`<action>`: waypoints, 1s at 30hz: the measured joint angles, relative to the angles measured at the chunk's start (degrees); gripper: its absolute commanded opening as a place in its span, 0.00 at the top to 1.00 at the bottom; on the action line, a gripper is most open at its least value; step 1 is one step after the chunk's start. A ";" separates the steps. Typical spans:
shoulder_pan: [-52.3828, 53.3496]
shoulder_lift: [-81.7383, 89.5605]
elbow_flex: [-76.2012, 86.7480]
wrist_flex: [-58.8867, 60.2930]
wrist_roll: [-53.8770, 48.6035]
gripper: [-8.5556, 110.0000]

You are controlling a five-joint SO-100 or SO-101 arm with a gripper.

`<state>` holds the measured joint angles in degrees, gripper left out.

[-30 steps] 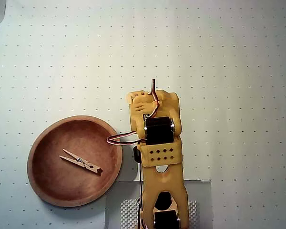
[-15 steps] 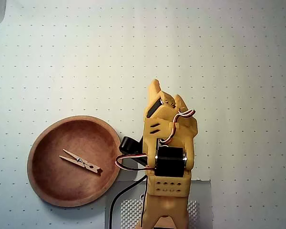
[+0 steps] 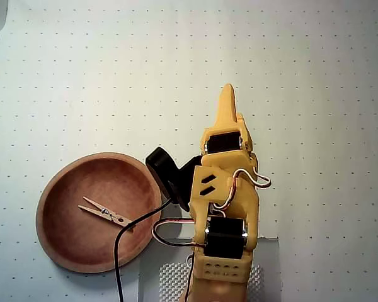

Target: Grasp a clothespin and put it in the bowl.

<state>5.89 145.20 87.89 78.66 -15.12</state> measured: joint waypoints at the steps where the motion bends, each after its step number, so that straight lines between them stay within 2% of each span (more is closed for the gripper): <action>1: 0.00 0.26 0.00 -0.09 1.14 0.76; 8: 0.00 4.04 4.39 -1.23 6.59 0.77; 16: 0.00 10.99 17.93 -11.60 8.00 0.96; 30: 0.00 20.48 37.62 -23.29 11.51 0.96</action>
<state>5.89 165.67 125.51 55.37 -3.60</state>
